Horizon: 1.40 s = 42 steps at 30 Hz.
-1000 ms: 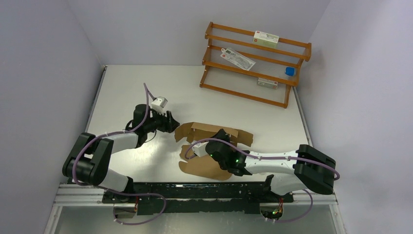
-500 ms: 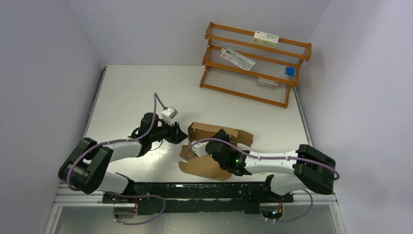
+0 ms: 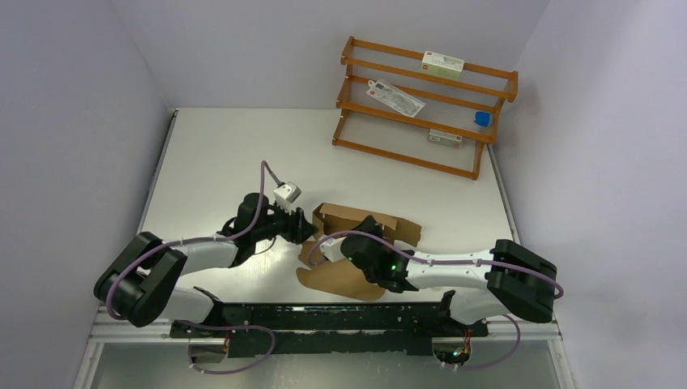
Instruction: Fold the paper box
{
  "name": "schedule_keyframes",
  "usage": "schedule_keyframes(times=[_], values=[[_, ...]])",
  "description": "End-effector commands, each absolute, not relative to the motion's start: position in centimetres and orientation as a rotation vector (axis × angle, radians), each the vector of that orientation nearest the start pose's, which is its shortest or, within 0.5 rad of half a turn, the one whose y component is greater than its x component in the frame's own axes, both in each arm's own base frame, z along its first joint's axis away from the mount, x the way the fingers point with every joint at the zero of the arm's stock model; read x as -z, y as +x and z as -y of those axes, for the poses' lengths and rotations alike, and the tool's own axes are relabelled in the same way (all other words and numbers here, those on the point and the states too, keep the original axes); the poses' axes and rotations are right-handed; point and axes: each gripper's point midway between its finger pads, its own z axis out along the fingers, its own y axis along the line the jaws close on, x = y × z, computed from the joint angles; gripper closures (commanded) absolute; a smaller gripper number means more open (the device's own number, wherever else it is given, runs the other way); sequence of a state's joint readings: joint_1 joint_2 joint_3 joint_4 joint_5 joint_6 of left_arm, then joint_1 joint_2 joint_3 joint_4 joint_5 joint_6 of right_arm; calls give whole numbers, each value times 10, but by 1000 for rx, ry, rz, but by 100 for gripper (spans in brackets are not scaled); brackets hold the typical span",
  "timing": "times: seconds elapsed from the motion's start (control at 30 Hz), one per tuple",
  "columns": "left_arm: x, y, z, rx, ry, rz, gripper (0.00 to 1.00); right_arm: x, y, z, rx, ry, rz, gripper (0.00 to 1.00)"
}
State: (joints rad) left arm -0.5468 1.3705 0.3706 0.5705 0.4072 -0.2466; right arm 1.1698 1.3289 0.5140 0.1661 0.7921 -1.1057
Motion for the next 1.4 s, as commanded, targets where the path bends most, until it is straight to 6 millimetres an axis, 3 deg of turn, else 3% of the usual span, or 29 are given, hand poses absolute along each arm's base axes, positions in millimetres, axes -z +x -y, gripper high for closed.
schedule_keyframes(times=[0.0, 0.37, 0.67, 0.97, 1.37], values=[[-81, 259, 256, 887, 605, -1890, 42, -107, 249, -209, 864, -1754, -1233, 100], [-76, 257, 261, 817, 593, -1831, 44, -104, 233, -216, 915, -1816, -1134, 100], [-78, 259, 254, 717, 524, -1755, 43, -104, 228, -221, 931, -1837, -1087, 100], [-75, 257, 268, 731, 503, -1706, 44, -105, 224, -228, 894, -1834, -1095, 100], [-95, 268, 263, 709, 365, -1605, 58, -100, 219, -232, 814, -1846, -1128, 100]])
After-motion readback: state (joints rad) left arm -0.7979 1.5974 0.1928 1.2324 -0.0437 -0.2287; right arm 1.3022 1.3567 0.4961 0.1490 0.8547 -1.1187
